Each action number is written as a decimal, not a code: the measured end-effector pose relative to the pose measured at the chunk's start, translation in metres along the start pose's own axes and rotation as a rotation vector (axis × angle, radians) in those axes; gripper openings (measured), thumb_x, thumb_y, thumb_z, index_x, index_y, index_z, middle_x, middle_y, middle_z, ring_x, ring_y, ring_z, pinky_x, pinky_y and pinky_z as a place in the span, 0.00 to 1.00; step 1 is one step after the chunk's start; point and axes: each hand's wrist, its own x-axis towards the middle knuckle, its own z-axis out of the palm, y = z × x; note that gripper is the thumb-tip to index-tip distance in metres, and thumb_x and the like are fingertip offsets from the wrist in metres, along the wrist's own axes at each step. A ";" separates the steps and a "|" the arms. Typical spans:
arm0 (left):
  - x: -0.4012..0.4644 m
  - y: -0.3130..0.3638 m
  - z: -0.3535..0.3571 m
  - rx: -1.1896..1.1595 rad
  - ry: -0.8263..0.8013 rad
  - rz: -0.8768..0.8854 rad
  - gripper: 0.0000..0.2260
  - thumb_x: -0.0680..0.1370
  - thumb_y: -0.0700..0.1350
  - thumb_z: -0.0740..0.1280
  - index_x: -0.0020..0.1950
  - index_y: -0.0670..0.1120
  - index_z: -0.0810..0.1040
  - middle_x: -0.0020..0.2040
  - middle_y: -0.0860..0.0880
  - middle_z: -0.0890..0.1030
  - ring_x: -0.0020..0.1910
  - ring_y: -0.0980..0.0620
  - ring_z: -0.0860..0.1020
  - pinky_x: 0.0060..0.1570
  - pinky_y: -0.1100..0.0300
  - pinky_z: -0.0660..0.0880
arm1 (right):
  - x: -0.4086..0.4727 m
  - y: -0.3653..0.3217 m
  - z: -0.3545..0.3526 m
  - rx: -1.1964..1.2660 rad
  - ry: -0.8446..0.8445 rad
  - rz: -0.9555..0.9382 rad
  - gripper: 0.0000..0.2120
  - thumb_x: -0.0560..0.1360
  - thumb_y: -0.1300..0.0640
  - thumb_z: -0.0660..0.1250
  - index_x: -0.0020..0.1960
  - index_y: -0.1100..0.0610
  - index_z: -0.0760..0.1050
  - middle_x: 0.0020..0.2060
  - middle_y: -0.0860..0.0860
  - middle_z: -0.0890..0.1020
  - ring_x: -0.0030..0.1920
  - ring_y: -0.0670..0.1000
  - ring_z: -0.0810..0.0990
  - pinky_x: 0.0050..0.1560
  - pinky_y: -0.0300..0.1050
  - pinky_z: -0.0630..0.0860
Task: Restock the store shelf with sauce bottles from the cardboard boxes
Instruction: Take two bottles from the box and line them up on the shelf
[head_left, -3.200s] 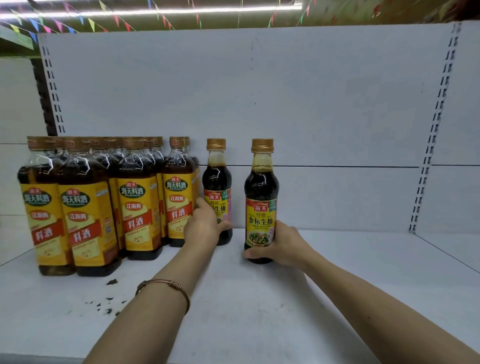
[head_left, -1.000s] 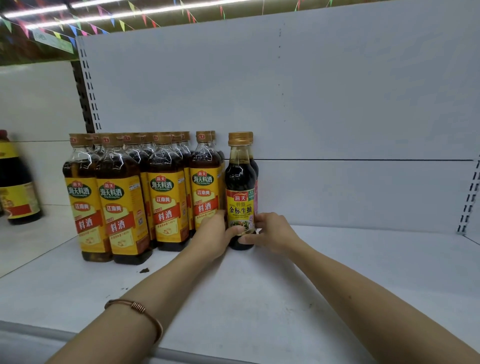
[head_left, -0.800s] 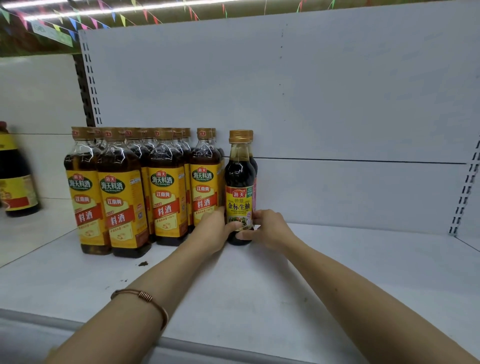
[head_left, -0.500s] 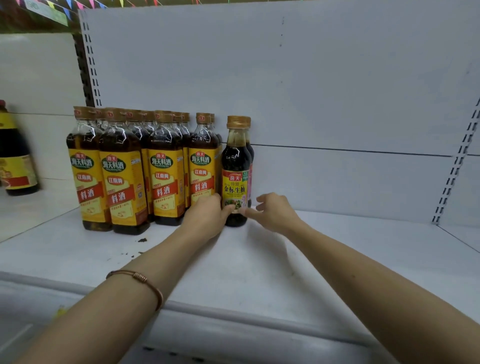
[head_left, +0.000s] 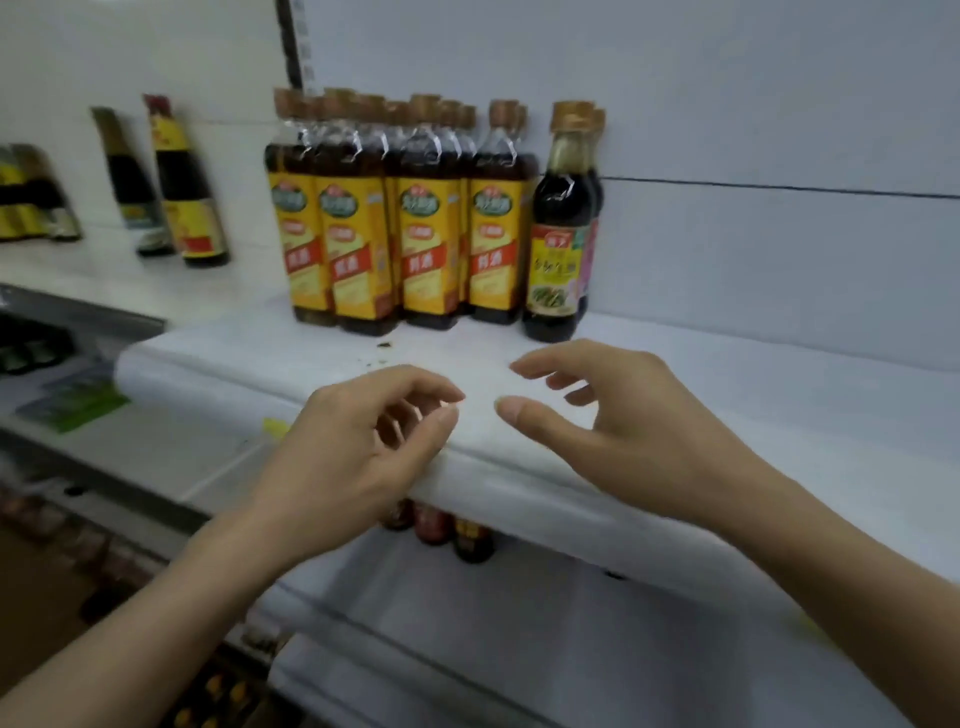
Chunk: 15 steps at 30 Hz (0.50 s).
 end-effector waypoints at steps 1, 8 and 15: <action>-0.018 -0.002 -0.005 -0.029 0.012 -0.041 0.08 0.74 0.55 0.65 0.48 0.56 0.80 0.42 0.58 0.81 0.41 0.56 0.80 0.39 0.68 0.74 | -0.009 -0.012 0.008 0.037 -0.008 -0.035 0.20 0.73 0.38 0.64 0.62 0.43 0.75 0.56 0.36 0.77 0.53 0.36 0.74 0.52 0.30 0.71; -0.176 -0.047 -0.033 -0.159 -0.038 -0.474 0.10 0.77 0.53 0.65 0.45 0.50 0.82 0.39 0.54 0.82 0.39 0.59 0.80 0.39 0.67 0.72 | -0.065 -0.084 0.133 0.298 -0.370 -0.103 0.13 0.77 0.45 0.65 0.60 0.45 0.77 0.51 0.36 0.79 0.54 0.35 0.75 0.54 0.32 0.73; -0.307 -0.071 -0.087 -0.098 -0.068 -0.667 0.09 0.79 0.53 0.61 0.49 0.54 0.81 0.50 0.60 0.81 0.50 0.63 0.78 0.48 0.69 0.73 | -0.118 -0.136 0.242 0.432 -0.561 -0.023 0.06 0.76 0.45 0.66 0.52 0.40 0.78 0.47 0.37 0.82 0.50 0.36 0.79 0.52 0.40 0.78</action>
